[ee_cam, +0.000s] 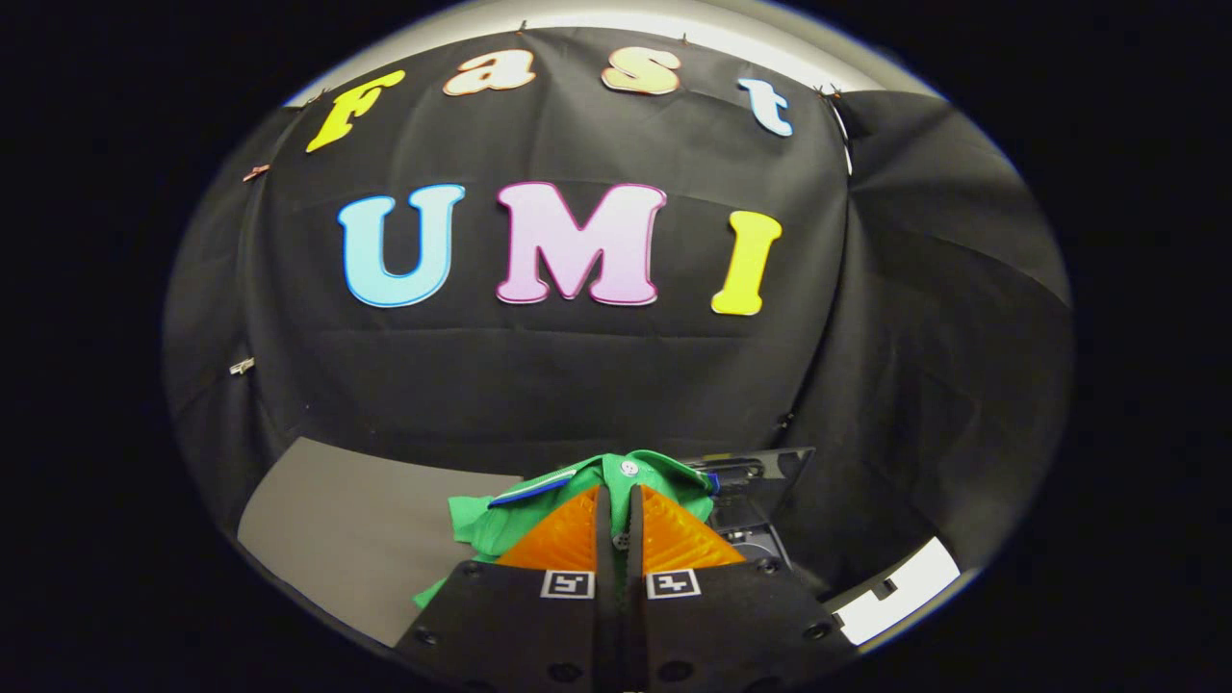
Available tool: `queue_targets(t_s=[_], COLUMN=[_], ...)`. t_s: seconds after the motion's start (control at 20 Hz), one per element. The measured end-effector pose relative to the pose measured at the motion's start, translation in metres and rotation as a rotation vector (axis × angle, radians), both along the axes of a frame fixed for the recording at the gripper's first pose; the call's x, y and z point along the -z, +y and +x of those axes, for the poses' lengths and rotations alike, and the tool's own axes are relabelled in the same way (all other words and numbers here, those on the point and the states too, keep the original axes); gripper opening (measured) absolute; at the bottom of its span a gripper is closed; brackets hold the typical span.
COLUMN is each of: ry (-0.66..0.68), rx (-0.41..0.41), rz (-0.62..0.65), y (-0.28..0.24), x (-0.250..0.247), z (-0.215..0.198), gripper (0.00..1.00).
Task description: Put the clothes into the washing machine and then close the washing machine lid.
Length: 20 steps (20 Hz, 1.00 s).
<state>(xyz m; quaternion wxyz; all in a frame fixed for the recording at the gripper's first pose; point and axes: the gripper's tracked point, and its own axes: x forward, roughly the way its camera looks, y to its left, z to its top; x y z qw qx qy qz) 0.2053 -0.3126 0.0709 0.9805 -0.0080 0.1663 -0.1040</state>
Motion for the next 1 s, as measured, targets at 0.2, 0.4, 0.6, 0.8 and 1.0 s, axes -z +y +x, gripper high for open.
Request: queue_targets(t_s=[0.2, 0.4, 0.6, 0.8, 1.0], ry=[0.025, 0.115, 0.216, 0.298, 0.398], rx=[0.011, 0.008, 0.027, 0.027, 0.022], rz=[0.013, -0.006, -0.008, 0.003, -0.002], y=[-0.056, -0.091, -0.111, -0.116, -0.114], x=[0.027, 0.084, 0.154, 0.223, 0.284], z=[0.002, 0.008, 0.016, 0.031, 0.042], gripper=[0.05, 0.05, 0.05, 0.05, 0.05])
